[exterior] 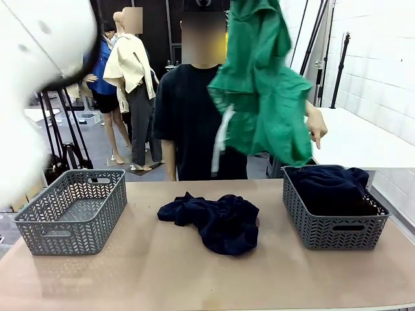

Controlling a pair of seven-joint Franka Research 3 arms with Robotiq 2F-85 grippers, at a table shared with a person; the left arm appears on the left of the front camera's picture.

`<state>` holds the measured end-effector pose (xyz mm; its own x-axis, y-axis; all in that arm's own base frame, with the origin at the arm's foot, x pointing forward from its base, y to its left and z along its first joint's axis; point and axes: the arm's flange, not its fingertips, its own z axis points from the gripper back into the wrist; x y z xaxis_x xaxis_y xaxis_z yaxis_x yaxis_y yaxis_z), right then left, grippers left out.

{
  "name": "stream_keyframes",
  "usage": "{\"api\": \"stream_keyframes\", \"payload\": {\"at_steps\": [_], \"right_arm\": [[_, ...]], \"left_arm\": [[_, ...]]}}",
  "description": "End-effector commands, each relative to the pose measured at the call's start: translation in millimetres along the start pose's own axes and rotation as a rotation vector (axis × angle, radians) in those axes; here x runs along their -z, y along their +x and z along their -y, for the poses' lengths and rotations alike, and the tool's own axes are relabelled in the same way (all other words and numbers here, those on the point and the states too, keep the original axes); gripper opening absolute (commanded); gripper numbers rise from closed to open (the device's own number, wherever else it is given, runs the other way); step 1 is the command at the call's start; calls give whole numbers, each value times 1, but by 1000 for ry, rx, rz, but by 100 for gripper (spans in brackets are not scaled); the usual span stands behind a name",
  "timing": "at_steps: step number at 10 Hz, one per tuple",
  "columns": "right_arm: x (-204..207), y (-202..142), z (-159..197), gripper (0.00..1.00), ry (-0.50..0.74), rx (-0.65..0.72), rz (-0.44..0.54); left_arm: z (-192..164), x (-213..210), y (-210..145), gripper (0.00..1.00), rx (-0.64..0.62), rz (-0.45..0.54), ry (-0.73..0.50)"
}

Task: Sort the tops and bottoms.
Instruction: Sort the clothes according to human instructions.

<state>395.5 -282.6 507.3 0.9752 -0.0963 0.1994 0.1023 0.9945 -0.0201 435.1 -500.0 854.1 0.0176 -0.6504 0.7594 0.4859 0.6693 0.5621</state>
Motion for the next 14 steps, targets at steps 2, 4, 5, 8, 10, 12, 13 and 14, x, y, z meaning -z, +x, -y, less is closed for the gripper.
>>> {"api": "stream_keyframes", "payload": {"at_steps": [2,4,5,8,10,12,13,14], "right_arm": [[0,-1,1,100,-13,-5,-7],[0,-1,1,100,-13,-5,-7],[0,-1,1,100,-13,-5,-7],[0,-1,1,100,-13,-5,-7],[0,-1,1,100,-13,-5,-7],[0,-1,1,100,-13,-5,-7],[0,-1,1,100,-13,-5,-7],[0,-1,1,100,-13,-5,-7]], "left_arm": [[16,86,180,0,-34,152,-153],[77,106,205,0,-35,267,-223],[113,119,204,0,-15,308,-260],[186,153,161,0,96,171,-364],[205,169,138,0,121,84,-375],[209,71,-11,0,82,173,-373],[209,71,-11,0,82,173,-373],[209,71,-11,0,82,173,-373]]}}
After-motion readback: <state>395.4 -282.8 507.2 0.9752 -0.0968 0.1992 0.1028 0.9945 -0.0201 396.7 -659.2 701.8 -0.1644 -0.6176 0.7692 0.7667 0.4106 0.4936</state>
